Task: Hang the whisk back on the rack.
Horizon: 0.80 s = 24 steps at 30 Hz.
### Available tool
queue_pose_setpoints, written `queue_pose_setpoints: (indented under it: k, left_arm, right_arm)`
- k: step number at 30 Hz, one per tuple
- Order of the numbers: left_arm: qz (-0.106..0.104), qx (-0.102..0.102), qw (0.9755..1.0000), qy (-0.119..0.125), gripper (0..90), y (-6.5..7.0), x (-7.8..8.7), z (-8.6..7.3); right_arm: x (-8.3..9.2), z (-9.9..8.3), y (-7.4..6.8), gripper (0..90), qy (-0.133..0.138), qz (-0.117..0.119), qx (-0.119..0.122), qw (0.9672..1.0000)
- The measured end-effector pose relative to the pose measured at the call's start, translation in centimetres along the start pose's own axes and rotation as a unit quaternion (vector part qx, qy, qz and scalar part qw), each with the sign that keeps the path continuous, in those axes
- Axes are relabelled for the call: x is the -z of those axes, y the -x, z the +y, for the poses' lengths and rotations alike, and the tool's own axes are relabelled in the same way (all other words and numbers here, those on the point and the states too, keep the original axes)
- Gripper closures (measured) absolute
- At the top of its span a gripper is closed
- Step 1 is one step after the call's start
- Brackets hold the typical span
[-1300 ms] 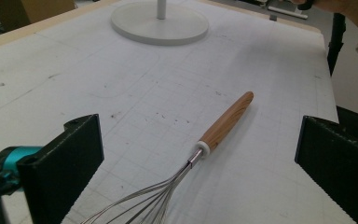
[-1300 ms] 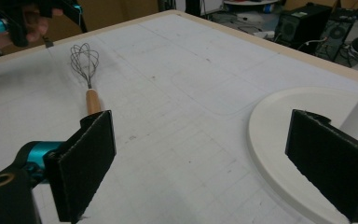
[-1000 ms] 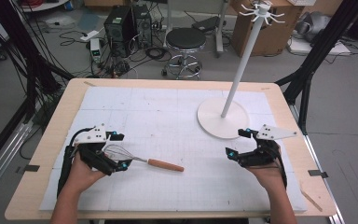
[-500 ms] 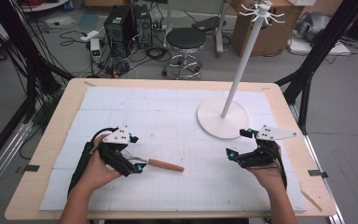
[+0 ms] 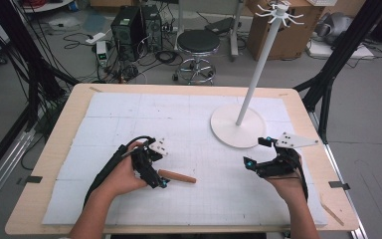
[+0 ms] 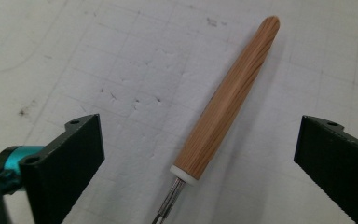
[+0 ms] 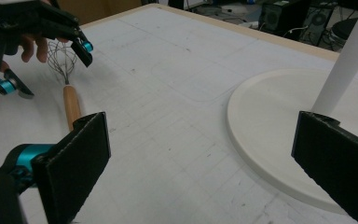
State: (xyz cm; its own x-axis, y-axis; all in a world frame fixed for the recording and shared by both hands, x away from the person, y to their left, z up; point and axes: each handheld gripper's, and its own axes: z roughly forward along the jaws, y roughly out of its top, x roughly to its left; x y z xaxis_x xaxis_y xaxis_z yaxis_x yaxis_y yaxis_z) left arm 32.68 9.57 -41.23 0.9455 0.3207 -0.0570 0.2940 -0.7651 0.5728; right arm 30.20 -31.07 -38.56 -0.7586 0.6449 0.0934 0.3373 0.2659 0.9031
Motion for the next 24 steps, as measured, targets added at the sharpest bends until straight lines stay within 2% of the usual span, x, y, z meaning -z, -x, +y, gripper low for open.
queue_pose_setpoints:
  k: [3, 5, 7, 8, 9, 10, 11, 12, 13, 15, 17, 19, 24]
  left_arm:
    - [-0.005, -0.009, 0.9998, -0.018, 7.9, 0.0, -0.3, 0.3]
    - [-0.011, -0.016, 0.9994, -0.029, 14.9, 0.0, -0.5, 0.7]
    - [-0.017, -0.017, 0.9993, -0.03, 27.5, 0.0, -0.6, 0.7]
    - [-0.025, -0.016, 0.999, -0.033, 27.5, 0.0, -0.7, 0.7]
    - [-0.027, -0.017, 0.9987, -0.04, 34.4, 0.0, -0.7, 0.6]
    - [-0.022, -0.014, 0.9981, -0.055, 36.3, 0.0, -0.9, 0.5]
    - [-0.022, -0.014, 0.9981, -0.055, 39.3, 0.0, -0.9, 0.5]
    - [-0.022, -0.013, 0.9978, -0.062, 39.3, 0.0, -1.0, 0.4]
    - [-0.016, -0.012, 0.9971, -0.074, 43.0, -0.1, -1.1, 0.3]
    - [-0.013, -0.015, 0.9965, -0.081, 47.6, -0.1, -1.3, 0.3]
    - [-0.008, -0.019, 0.9964, -0.082, 49.2, 0.0, -1.3, 0.3]
    - [0.001, -0.025, 0.9959, -0.087, 55.2, 0.0, -1.3, 0.4]
    - [0.003, -0.026, 0.9956, -0.09, 57.3, 0.2, -1.3, 0.5]
  right_arm:
    - [-0.1, 0.0, -0.1, 3.5, -0.003, 0.001, 0.001, 1.0]
    - [-0.1, -0.1, -0.1, 3.5, -0.005, 0.0, 0.003, 1.0]
    - [-0.1, -0.2, 0.0, 3.5, -0.008, -0.002, 0.004, 1.0]
    - [-0.1, -0.2, 0.0, 3.5, -0.008, -0.002, 0.004, 1.0]
    - [-0.1, -0.2, 0.0, 3.5, -0.008, 0.0, 0.004, 1.0]
    - [-0.1, -0.2, 0.0, 3.5, -0.008, -0.001, 0.003, 1.0]
    - [-0.1, -0.2, 0.0, 3.5, -0.008, -0.001, 0.003, 1.0]
    - [-0.1, -0.2, 0.0, 3.5, -0.008, -0.001, 0.003, 1.0]
    - [-0.1, -0.2, 0.0, 3.5, -0.009, -0.001, 0.005, 1.0]
    - [-0.2, -0.3, 0.0, 3.5, -0.012, -0.002, 0.005, 0.9999]
    - [-0.2, -0.3, 0.0, 3.5, -0.014, -0.001, 0.004, 0.9999]
    - [-0.3, -0.3, 0.0, 3.6, -0.017, -0.002, 0.007, 0.9998]
    - [-0.4, -0.3, -0.1, 3.6, -0.017, -0.004, 0.007, 0.9998]
